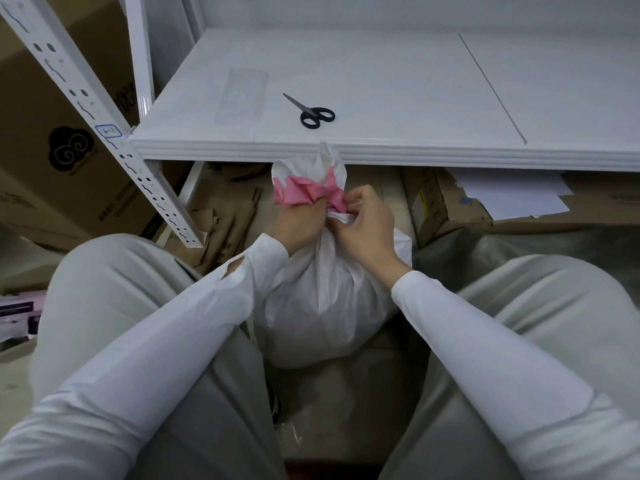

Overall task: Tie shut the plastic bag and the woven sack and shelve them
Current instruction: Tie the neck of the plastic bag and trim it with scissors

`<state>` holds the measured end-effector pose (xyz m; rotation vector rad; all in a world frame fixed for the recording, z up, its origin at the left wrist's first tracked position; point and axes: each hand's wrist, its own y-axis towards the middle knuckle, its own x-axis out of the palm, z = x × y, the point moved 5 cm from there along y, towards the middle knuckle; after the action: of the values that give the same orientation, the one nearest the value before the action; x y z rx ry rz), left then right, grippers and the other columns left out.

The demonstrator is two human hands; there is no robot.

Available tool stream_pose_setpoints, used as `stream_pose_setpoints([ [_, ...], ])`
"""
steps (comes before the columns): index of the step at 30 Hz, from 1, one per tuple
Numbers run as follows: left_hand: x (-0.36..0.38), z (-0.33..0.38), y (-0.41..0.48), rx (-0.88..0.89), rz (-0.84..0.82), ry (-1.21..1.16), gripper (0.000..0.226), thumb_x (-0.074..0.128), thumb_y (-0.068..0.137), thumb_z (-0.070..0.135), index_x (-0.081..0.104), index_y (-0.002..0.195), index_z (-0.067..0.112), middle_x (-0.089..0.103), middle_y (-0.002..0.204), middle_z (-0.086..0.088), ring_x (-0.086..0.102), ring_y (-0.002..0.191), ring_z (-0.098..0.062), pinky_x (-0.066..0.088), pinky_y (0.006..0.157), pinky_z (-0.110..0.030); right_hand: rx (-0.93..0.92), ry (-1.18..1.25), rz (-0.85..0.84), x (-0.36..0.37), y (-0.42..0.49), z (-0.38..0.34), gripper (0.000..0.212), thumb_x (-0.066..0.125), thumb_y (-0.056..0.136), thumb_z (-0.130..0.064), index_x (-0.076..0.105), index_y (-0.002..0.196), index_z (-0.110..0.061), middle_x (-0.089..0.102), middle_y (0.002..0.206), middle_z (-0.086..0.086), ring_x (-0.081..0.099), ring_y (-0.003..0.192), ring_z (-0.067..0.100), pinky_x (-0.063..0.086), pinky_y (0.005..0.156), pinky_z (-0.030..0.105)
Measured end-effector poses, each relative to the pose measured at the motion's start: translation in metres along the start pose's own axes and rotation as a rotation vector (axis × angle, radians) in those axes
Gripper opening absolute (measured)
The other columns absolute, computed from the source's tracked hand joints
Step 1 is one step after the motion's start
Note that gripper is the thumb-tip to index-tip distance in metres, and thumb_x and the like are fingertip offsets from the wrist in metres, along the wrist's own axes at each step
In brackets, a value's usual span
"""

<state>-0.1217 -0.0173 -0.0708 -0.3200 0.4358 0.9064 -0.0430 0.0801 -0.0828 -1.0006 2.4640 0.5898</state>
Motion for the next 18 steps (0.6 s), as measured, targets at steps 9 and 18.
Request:
stream_pose_setpoints([
  [9,0.009,-0.025,-0.001,-0.120,-0.218,-0.029,0.008,0.064,0.090,0.034,0.062,0.093,0.027,0.058,0.077,0.017,0.056,0.073,0.007,0.047,0.064,-0.008,0.055,-0.030,-0.114,0.019,0.004,0.030,0.033,0.082,0.073,-0.022,0.054,0.090,-0.017,0.071,0.094,0.003,0.068,0.088,0.018,0.055,0.080,0.033],
  [18,-0.011,-0.023,0.002,-0.023,-0.298,-0.069,0.028,0.048,0.075,-0.019,0.061,0.092,-0.001,0.063,0.083,-0.009,0.062,0.076,-0.018,0.055,0.070,-0.032,0.123,0.205,-0.243,-0.004,0.021,0.023,0.029,0.083,0.072,-0.010,0.057,0.083,-0.016,0.061,0.061,-0.017,0.055,0.058,-0.008,0.041,0.058,0.009],
])
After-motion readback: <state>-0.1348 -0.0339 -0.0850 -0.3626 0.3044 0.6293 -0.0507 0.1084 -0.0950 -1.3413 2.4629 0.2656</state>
